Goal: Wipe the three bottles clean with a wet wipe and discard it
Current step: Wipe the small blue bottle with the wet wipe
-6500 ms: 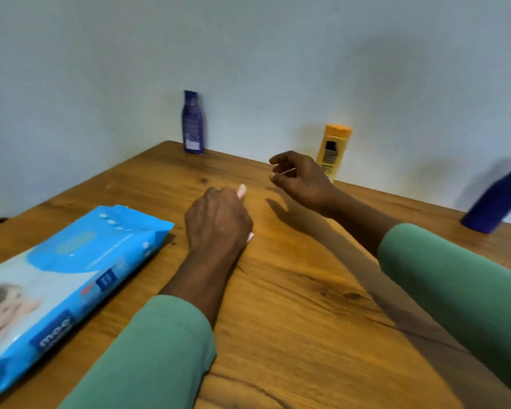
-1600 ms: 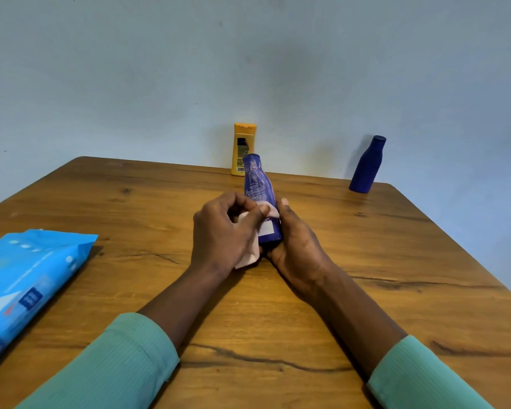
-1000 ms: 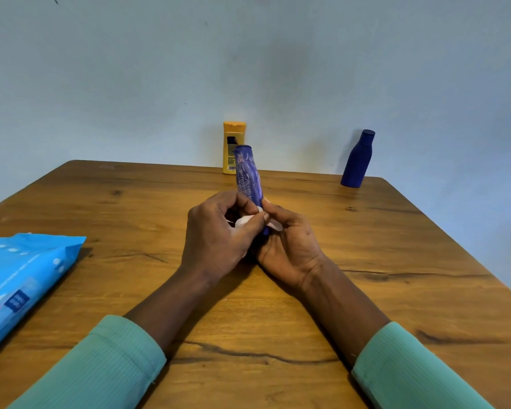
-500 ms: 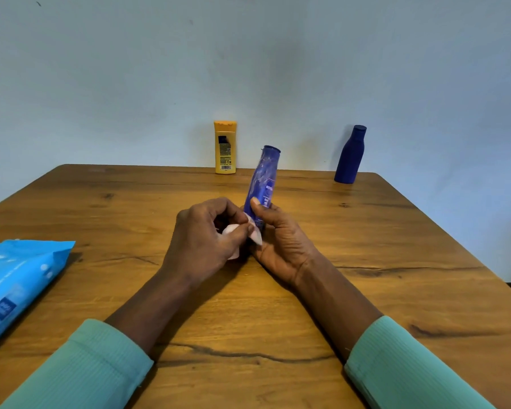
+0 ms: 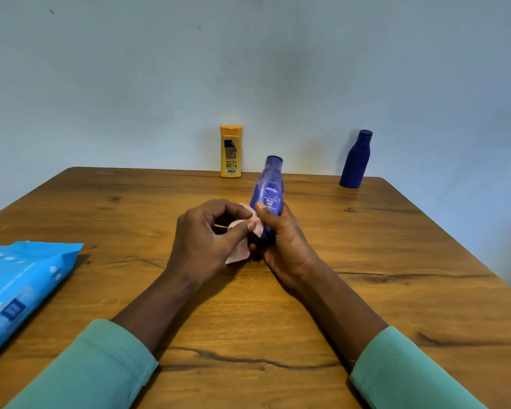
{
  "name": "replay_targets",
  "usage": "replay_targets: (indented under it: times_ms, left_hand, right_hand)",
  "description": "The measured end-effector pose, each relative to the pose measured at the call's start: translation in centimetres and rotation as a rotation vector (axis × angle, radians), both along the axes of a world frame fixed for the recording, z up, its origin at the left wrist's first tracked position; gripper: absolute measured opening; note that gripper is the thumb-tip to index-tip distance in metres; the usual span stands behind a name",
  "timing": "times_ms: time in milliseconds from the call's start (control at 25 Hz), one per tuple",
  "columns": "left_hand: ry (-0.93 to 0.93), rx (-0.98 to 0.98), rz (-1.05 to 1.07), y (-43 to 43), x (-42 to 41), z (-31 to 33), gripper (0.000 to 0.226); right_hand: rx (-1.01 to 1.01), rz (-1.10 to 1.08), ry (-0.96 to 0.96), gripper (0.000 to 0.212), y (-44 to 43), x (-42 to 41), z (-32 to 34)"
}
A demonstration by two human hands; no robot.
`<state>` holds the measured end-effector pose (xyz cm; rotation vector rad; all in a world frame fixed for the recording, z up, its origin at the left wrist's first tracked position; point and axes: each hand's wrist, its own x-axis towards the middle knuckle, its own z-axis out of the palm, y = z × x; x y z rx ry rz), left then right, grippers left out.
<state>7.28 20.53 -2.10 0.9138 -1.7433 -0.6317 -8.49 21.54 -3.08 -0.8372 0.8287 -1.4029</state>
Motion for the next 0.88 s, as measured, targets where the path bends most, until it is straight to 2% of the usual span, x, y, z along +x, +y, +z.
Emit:
replay_targets:
  times_ms: [80, 200, 280, 400, 480, 600, 760, 880]
  left_hand:
    - [0.082, 0.026, 0.043, -0.3, -0.1, -0.1, 0.014]
    - [0.231, 0.074, 0.1, -0.5, 0.0, 0.0, 0.01]
    - [0.184, 0.107, 0.073, -0.6, 0.2, -0.1, 0.008]
    - [-0.032, 0.147, -0.031, -0.3, 0.0, -0.6, 0.01]
    - [-0.085, 0.142, -0.06, 0.0, -0.2, -0.7, 0.012]
    - [-0.026, 0.121, -0.031, 0.0, -0.4, -0.5, 0.015]
    - [0.098, 0.003, 0.179, -0.4, -0.4, -0.2, 0.015]
    - [-0.003, -0.137, 0.192, -0.3, -0.5, -0.3, 0.014]
  right_hand:
    - [-0.06, 0.035, 0.158, 0.045, 0.1, 0.2, 0.0]
    - [-0.091, 0.064, 0.248, 0.047, 0.2, 0.6, -0.1]
    - [-0.076, 0.039, 0.221, 0.045, 0.3, 0.7, -0.1]
    - [0.009, 0.016, -0.033, 0.038, 0.4, 0.1, 0.2]
    - [0.049, 0.022, -0.153, 0.033, 0.4, -0.3, 0.5]
    - [-0.02, 0.067, -0.068, 0.04, 0.2, -0.1, 0.2]
    - [-0.057, 0.098, 0.115, 0.044, 0.3, 0.8, -0.1]
    - [0.001, 0.127, 0.025, 0.05, 0.5, 0.7, 0.2]
